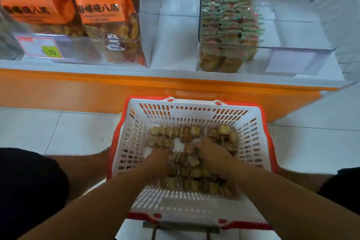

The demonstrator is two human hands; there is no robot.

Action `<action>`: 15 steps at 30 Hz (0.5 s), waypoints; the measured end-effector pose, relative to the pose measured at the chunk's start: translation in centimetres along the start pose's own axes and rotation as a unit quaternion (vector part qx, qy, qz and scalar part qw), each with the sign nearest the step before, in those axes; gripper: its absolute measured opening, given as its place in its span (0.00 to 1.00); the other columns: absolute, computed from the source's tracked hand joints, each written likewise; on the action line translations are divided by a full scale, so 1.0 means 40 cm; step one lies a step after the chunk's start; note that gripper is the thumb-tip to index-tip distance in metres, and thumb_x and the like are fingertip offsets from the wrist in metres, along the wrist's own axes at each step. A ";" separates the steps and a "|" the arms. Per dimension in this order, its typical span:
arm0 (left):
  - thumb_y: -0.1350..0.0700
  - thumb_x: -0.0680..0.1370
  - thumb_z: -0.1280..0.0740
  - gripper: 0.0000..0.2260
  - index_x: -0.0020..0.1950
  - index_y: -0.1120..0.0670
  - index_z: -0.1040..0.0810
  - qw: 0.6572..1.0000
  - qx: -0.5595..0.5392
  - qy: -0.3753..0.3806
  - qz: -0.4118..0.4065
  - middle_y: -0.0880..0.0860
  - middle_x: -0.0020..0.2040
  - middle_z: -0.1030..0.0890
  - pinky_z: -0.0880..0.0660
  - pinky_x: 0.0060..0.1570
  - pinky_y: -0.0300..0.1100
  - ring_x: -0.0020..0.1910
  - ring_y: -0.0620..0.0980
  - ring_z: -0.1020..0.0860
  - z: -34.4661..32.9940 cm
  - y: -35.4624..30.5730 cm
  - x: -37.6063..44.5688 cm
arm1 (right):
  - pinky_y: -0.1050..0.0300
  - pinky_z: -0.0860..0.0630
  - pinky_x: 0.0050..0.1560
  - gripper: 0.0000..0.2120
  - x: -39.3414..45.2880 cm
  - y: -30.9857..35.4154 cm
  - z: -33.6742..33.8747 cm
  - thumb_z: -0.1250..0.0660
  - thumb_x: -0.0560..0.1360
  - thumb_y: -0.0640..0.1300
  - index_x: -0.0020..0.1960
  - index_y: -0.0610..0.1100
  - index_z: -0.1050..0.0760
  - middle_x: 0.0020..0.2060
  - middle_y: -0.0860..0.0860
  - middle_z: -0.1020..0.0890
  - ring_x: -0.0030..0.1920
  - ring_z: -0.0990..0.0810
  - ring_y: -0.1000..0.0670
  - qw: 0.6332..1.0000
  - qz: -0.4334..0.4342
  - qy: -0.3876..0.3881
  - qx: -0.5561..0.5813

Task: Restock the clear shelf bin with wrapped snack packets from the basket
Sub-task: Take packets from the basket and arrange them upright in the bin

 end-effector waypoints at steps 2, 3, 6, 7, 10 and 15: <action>0.47 0.76 0.28 0.29 0.75 0.54 0.31 1.000 0.017 -0.010 0.012 0.58 0.73 0.28 0.33 0.70 0.50 0.72 0.59 0.30 -0.031 0.006 0.032 | 0.40 0.27 0.65 0.36 0.046 0.009 -0.047 0.28 0.74 0.48 0.77 0.54 0.41 0.75 0.47 0.38 0.75 0.39 0.40 1.000 -0.003 -0.004 0.029; 0.47 0.77 0.29 0.28 0.75 0.54 0.31 0.999 0.023 -0.022 0.015 0.57 0.73 0.28 0.34 0.71 0.50 0.72 0.59 0.31 -0.045 0.010 0.046 | 0.39 0.29 0.68 0.38 0.068 0.014 -0.066 0.29 0.74 0.50 0.79 0.55 0.44 0.77 0.48 0.41 0.76 0.41 0.39 0.999 -0.006 -0.001 0.036; 0.50 0.80 0.34 0.21 0.72 0.54 0.28 0.998 -0.011 -0.054 0.022 0.56 0.70 0.26 0.36 0.70 0.47 0.70 0.58 0.30 -0.083 0.023 0.082 | 0.37 0.31 0.69 0.43 0.118 0.028 -0.110 0.33 0.76 0.48 0.82 0.55 0.56 0.81 0.47 0.49 0.76 0.40 0.35 1.000 -0.012 0.007 0.019; 0.49 0.81 0.35 0.20 0.72 0.53 0.28 0.998 -0.017 -0.051 0.024 0.56 0.70 0.26 0.36 0.71 0.47 0.71 0.58 0.30 -0.097 0.028 0.091 | 0.35 0.34 0.71 0.43 0.128 0.031 -0.119 0.32 0.77 0.50 0.82 0.54 0.56 0.81 0.47 0.49 0.77 0.42 0.35 1.000 -0.016 0.011 0.005; 0.48 0.82 0.34 0.19 0.70 0.55 0.24 0.996 -0.076 -0.032 0.034 0.55 0.68 0.22 0.33 0.70 0.48 0.69 0.57 0.26 -0.131 0.048 0.117 | 0.36 0.38 0.74 0.37 0.147 0.036 -0.134 0.34 0.79 0.53 0.82 0.49 0.47 0.81 0.46 0.47 0.79 0.49 0.36 0.998 0.015 0.050 -0.033; 0.36 0.77 0.34 0.29 0.69 0.56 0.25 0.977 -0.143 -0.076 0.138 0.56 0.67 0.24 0.27 0.66 0.48 0.67 0.58 0.25 -0.138 0.062 0.144 | 0.42 0.27 0.67 0.44 0.159 0.029 -0.125 0.24 0.72 0.51 0.79 0.47 0.46 0.79 0.44 0.47 0.76 0.42 0.35 0.996 0.012 0.079 -0.041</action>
Point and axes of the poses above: each hand's wrist, its own x-axis towards the middle knuckle, its own z-axis out of the back of the hand, y = z × x, the point moved 5 cm from there along x, towards the middle knuckle
